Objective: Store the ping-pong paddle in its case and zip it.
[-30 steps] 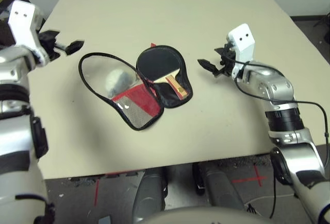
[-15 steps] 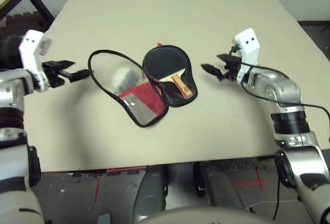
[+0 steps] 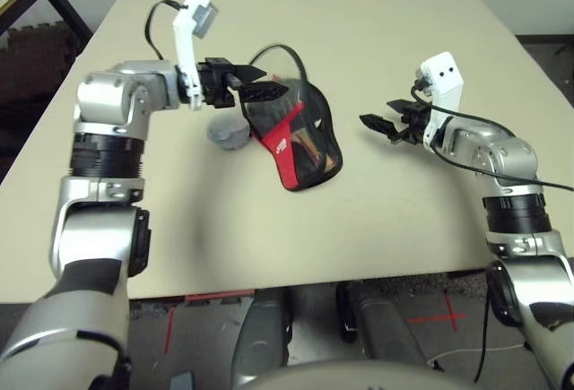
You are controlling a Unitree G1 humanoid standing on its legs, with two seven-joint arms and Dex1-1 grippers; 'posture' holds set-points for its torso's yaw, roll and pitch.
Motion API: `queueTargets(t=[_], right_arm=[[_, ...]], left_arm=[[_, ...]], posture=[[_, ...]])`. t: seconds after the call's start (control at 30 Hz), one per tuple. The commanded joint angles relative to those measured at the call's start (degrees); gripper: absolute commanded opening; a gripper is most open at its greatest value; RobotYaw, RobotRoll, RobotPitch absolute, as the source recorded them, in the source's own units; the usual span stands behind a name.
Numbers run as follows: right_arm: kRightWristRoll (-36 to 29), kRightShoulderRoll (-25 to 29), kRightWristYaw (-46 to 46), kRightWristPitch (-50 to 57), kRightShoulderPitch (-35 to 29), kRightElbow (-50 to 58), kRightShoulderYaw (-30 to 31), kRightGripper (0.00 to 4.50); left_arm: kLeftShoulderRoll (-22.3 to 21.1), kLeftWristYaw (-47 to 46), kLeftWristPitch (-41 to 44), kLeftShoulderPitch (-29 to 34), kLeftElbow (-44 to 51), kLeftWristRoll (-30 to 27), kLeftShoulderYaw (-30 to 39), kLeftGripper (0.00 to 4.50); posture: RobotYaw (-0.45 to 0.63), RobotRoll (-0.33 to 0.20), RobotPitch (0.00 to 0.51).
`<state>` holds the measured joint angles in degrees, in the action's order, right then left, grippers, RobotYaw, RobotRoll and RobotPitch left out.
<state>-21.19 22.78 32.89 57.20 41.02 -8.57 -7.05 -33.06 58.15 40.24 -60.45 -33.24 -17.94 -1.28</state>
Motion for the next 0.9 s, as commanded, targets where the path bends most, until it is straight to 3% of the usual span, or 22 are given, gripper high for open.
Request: queueTargets(t=[0.03,0.23,0.47,0.9], right_arm=[[-5.3,0.4,-0.5,16.0,1.0,2.0,-2.4,4.48],[-10.5,-4.6,-3.3,34.9,3.8,2.5,-9.4,4.48],[-14.6,-9.2,-7.8,35.3,4.4,-0.7,-7.6,4.48],[-12.2,-16.2,-10.3,34.7,9.4,-10.1,-4.3,4.48]], left_arm=[[0.1,0.1,-1.6,-1.7,-0.6,0.2,0.8,4.50],[-1.5,-0.3,0.6,0.7,3.8,-0.9,2.5,4.50],[-3.0,-2.7,4.7,6.7,11.9,-2.8,4.8,4.50],[-3.2,-6.8,8.0,10.7,18.2,-5.2,6.2,4.50]], posture=[[-0.09,0.000,0.164],[-0.08,0.000,0.158],[-0.06,0.000,0.152],[-0.02,0.000,0.154]])
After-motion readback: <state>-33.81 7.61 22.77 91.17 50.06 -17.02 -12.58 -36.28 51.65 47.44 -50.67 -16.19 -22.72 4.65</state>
